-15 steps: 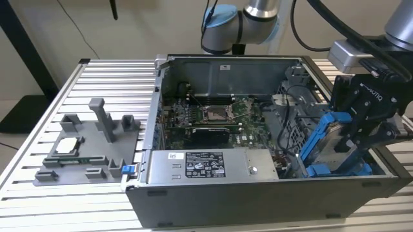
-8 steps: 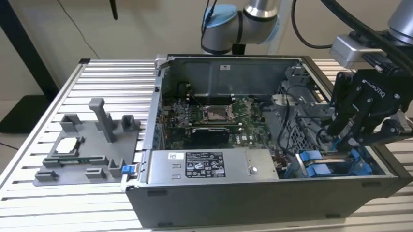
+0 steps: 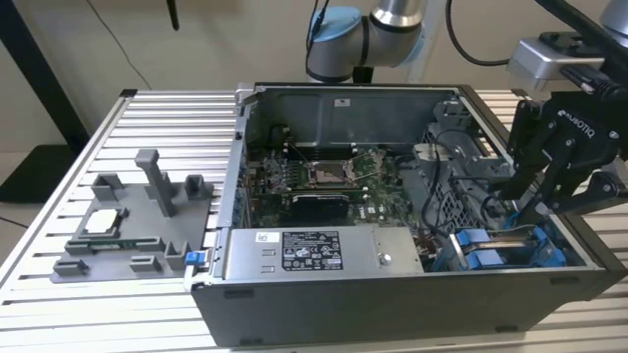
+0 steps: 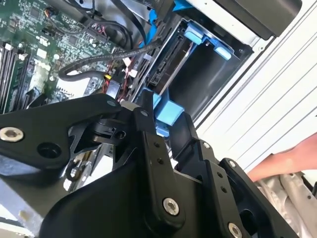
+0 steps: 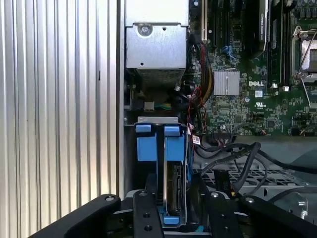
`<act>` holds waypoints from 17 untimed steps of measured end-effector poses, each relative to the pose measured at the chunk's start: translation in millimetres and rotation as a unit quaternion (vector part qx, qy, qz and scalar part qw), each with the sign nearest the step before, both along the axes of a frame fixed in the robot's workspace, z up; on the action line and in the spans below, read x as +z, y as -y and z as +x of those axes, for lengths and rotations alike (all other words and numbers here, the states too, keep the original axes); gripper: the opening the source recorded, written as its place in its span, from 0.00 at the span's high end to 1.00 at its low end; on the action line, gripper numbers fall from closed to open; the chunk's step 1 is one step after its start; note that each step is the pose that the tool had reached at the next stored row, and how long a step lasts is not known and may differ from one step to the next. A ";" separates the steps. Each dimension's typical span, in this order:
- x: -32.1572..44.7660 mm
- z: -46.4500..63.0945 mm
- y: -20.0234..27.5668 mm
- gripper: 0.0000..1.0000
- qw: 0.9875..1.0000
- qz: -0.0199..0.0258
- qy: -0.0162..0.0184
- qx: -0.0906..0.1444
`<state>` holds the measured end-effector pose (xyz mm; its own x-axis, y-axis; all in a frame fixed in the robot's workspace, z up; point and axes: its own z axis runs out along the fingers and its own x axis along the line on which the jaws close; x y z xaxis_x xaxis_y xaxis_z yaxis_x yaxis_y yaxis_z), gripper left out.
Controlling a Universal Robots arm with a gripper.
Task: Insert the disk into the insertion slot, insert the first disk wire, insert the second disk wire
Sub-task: 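Insert the disk into the insertion slot, then insert the first disk wire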
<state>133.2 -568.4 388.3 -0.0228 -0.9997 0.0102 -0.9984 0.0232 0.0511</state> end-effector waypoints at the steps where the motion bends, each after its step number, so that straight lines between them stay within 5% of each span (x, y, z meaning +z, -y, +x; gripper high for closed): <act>1: 2.4 0.0 0.0 0.00 1.000 0.000 0.000 0.000; 5: 9.2 -0.1 -0.2 0.00 1.000 0.000 0.000 0.000; 17: 9.8 -9.7 -9.9 0.00 1.000 0.004 0.000 0.003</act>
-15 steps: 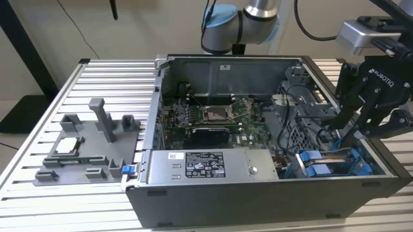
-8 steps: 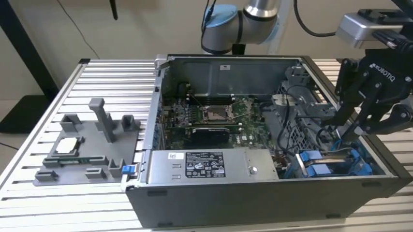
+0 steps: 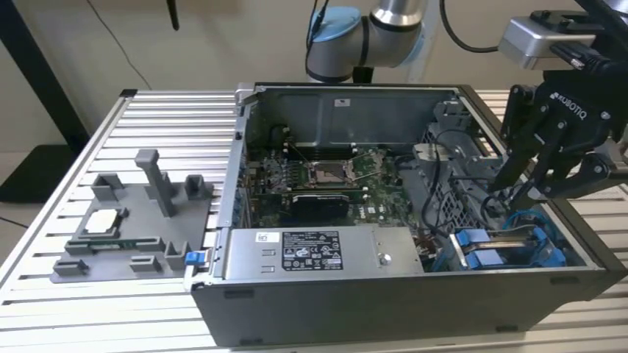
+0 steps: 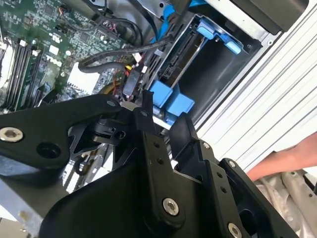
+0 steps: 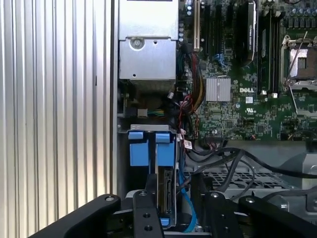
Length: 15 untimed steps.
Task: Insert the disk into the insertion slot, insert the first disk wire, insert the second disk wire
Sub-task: 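Insert the first disk wire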
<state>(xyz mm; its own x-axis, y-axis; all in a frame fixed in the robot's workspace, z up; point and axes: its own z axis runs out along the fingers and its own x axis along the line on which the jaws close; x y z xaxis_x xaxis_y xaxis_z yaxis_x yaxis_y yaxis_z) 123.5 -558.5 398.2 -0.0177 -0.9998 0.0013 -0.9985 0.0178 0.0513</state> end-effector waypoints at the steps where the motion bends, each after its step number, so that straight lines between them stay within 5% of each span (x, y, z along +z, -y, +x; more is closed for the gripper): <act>1: 0.0 -0.6 -0.7 0.00 1.000 0.001 0.000 0.001; 6: -0.6 -1.9 -2.2 0.00 1.000 0.015 0.006 0.009; 8: -1.0 -1.9 -2.4 0.00 1.000 0.017 0.013 0.016; 11: -1.7 -2.2 -2.7 0.00 0.999 0.018 0.027 0.026; 15: -2.8 -5.4 -5.6 0.00 0.999 0.021 0.032 0.030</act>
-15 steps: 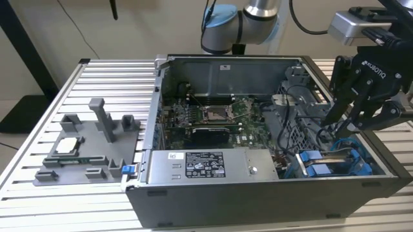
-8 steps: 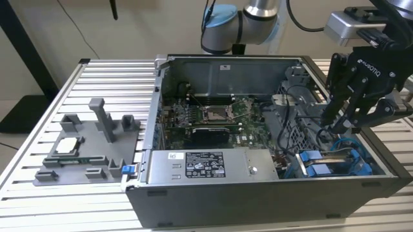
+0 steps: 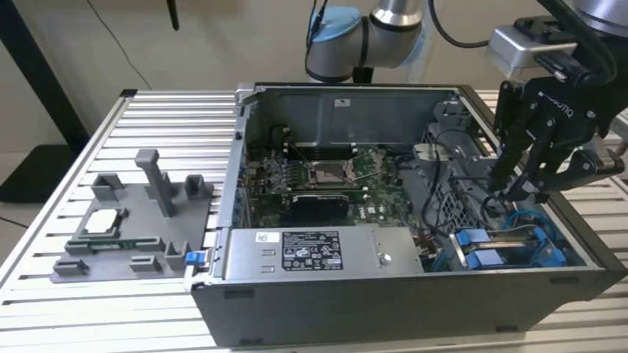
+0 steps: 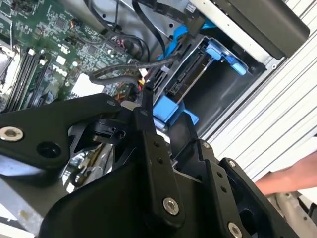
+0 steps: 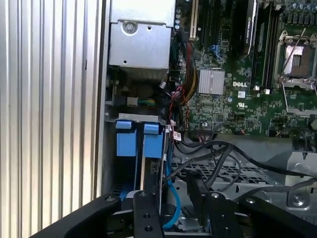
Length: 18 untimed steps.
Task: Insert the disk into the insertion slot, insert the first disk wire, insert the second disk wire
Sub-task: 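Insert the first disk wire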
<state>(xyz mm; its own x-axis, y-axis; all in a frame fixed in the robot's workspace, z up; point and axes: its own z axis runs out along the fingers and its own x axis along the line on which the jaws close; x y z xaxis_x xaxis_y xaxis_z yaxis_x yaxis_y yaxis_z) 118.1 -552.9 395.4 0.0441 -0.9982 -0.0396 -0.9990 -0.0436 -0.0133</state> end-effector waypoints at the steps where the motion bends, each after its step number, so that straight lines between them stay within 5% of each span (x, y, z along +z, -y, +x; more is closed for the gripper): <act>1: -0.3 -0.9 -1.1 0.00 1.000 0.000 0.001 0.001; 7: -5.0 -3.4 -4.0 0.00 1.000 0.000 0.016 0.014; 13: -6.1 -10.3 -7.4 0.00 1.000 0.002 0.022 0.015; 18: -8.2 -12.5 -8.3 0.00 0.999 0.007 0.035 0.019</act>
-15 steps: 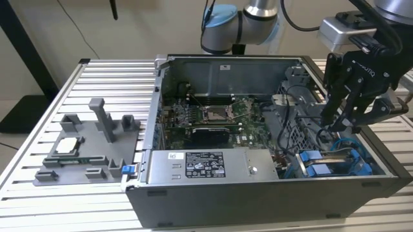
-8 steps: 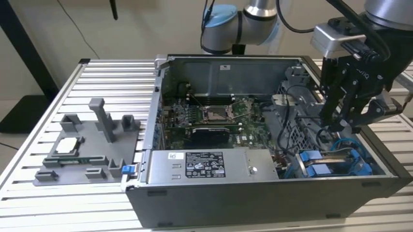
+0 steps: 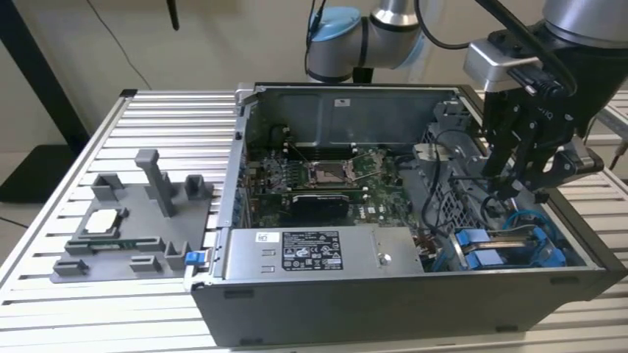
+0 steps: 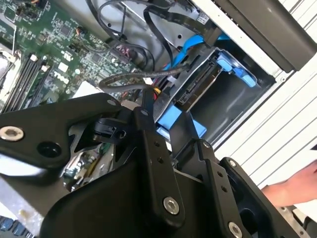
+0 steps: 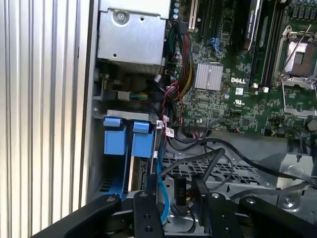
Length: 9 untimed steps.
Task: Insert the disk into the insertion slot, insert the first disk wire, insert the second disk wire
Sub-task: 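Insert the first disk wire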
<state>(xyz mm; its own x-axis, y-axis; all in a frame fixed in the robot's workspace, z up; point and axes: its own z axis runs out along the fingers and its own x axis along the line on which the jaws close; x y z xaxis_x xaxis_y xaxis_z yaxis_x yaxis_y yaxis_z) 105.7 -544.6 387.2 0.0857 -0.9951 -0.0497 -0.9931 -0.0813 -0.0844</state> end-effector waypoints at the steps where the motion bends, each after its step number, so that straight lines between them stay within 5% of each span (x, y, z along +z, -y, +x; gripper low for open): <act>1: -0.5 -0.2 0.0 0.00 1.000 0.002 0.002 0.000; 9: -1.1 -1.8 -0.4 0.00 1.000 0.010 0.008 0.000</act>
